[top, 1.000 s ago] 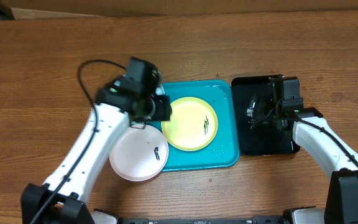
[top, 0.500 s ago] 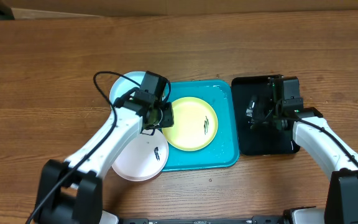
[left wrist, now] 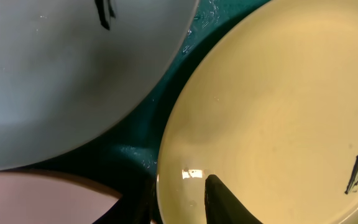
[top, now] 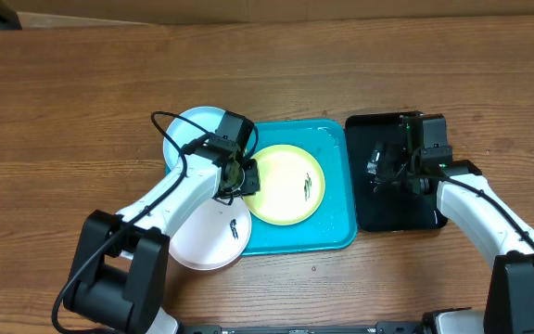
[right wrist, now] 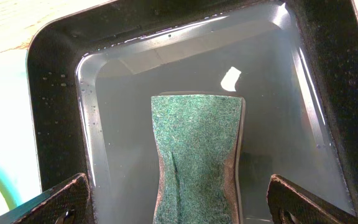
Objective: Clean dirty plates on tray and stack at the side
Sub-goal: 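Move left gripper to the yellow plate's left rim and grip it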
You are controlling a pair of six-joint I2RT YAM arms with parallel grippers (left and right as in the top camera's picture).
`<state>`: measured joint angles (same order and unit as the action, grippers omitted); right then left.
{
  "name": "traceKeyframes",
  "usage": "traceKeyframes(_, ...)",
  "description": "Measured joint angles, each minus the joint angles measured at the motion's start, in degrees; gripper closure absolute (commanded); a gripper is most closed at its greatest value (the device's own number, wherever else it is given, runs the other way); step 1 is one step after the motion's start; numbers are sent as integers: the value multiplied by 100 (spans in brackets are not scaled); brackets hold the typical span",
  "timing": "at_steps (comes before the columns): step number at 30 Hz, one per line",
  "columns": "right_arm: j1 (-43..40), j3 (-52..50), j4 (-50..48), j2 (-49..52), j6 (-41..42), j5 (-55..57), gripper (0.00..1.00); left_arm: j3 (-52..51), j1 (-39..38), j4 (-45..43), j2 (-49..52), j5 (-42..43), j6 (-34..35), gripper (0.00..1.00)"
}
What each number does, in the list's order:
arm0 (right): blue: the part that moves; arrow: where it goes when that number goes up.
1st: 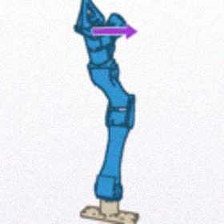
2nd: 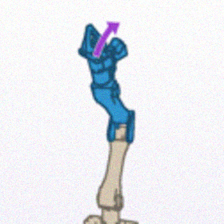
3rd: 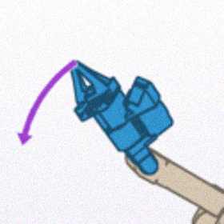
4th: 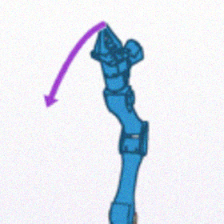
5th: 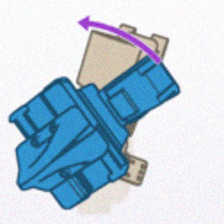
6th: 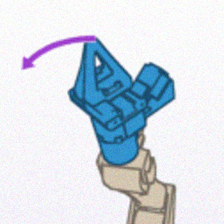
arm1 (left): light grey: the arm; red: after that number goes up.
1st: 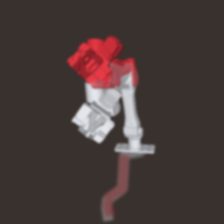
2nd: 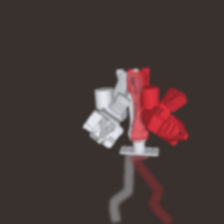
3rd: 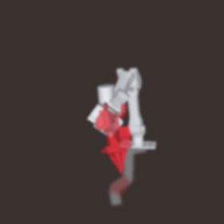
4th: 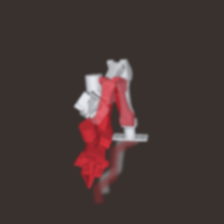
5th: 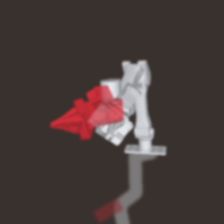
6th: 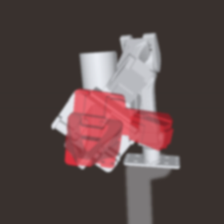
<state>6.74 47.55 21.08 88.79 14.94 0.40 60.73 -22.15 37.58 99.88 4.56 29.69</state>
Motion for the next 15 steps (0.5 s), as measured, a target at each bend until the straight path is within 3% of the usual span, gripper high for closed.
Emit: traceKeyframes(15,0,0,52,0,-2,-2,7,13,7,-149,302,-98,7,76)
